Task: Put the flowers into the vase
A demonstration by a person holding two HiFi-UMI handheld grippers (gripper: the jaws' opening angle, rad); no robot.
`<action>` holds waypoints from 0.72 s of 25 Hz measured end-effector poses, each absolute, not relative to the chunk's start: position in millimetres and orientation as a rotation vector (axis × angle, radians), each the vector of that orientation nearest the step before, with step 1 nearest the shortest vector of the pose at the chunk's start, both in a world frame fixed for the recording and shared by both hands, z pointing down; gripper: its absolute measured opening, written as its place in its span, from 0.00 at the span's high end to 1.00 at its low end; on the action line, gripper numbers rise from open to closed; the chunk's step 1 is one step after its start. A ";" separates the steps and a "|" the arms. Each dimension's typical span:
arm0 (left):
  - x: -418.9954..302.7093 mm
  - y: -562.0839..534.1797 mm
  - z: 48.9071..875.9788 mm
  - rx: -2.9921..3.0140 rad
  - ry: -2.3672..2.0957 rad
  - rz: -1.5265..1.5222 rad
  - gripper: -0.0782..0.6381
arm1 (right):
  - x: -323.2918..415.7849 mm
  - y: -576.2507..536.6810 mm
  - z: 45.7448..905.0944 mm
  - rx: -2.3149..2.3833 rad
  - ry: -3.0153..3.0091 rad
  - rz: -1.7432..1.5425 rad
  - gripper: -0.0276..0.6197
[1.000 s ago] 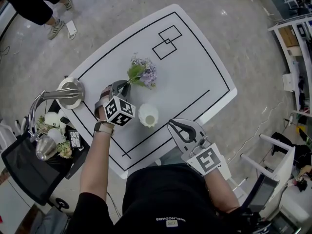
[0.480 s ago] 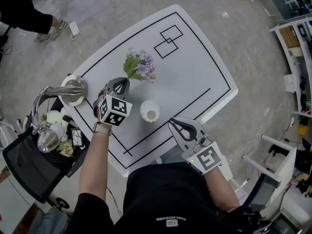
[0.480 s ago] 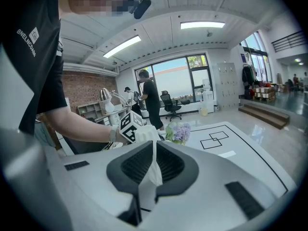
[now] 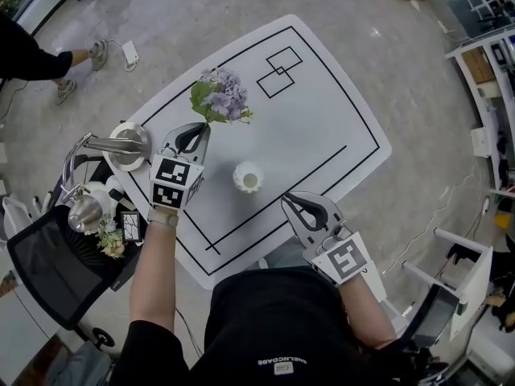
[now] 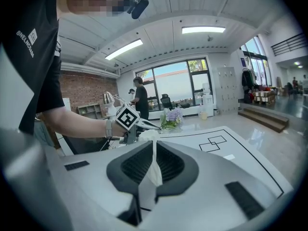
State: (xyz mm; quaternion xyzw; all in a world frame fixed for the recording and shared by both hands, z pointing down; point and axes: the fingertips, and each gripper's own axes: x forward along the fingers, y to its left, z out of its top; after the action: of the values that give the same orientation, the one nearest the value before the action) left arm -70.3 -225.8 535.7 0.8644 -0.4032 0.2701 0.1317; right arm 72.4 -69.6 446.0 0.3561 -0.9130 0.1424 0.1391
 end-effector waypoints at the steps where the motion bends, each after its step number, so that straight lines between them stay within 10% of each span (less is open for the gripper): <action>1: -71.6 -225.8 529.6 2.505 -1.177 0.744 0.87 | 72.7 -68.8 443.9 1.030 -2.645 0.402 0.94; 18: -96.2 -178.8 439.6 2.479 -1.294 0.370 0.87 | 56.2 -40.8 419.2 0.978 -2.714 0.309 0.94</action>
State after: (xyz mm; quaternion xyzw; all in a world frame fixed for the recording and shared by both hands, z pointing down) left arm -96.2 -178.8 439.6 0.8676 -0.4527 0.1294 0.1597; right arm 56.2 -40.8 419.2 0.3347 -0.9287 0.1057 0.1199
